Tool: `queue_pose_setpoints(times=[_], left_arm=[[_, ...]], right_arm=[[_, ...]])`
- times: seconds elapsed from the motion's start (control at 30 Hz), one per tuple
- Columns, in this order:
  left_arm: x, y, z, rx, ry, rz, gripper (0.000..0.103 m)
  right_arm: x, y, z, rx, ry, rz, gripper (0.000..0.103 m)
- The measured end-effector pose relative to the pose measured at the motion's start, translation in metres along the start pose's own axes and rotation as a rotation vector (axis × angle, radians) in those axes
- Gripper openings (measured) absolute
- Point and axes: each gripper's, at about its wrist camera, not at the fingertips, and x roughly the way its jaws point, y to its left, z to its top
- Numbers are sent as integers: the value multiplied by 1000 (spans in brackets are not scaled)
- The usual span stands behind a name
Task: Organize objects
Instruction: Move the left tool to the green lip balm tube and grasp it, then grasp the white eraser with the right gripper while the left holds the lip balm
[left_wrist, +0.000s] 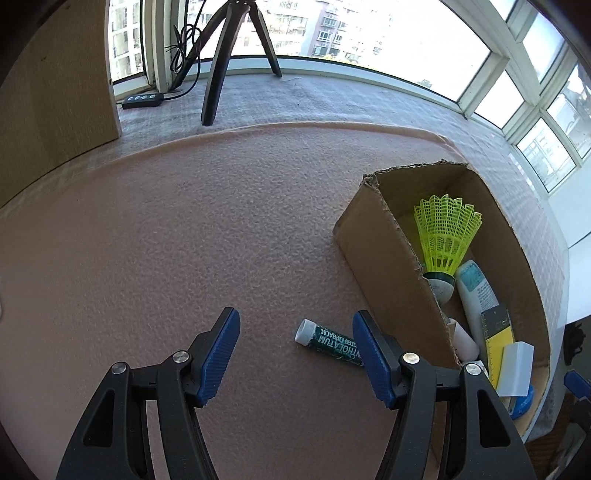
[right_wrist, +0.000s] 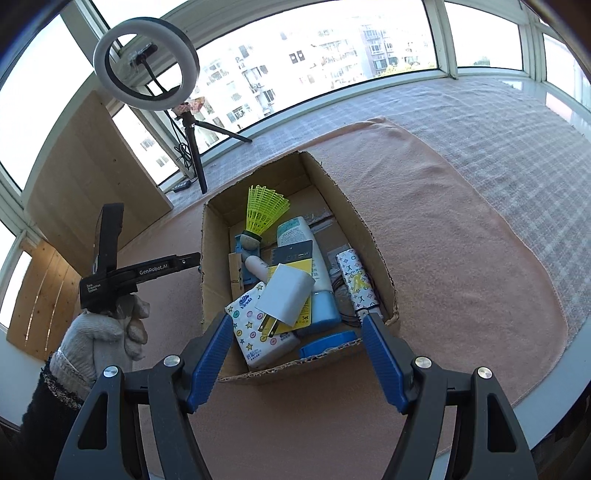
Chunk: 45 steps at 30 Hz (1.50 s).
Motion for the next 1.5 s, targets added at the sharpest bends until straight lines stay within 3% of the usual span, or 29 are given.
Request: queue_pose_setpoints(times=[0.2,0.43,0.53,0.73,0.97,1.17,1.43,1.5], left_arm=[[15,-11,-1,67,31,31,67],[4,-4,-27,149,30,97,64],[-13,11,-37,103,-9,119,64],[-45,8,-63,22,-71,78,64],[-27,-2,-86,-20,-10,82,65],[-24,-10,-91,24,-36,116,64],[-39,13,-108,26,-63,117,22],[-43,21,-111,13,-65,107,18]], right_arm=[[1,-18,-3,47,10,-16,69],[1,-15,-3,47,7,-3,69],[1,-11,-3,39,4,4,69],[7,-6,-3,37,16,19,69],[8,2,-4,13,18,33,69],[8,3,-6,14,24,35,69],[9,15,-8,-9,29,55,69],[12,23,-8,-23,37,64,69]])
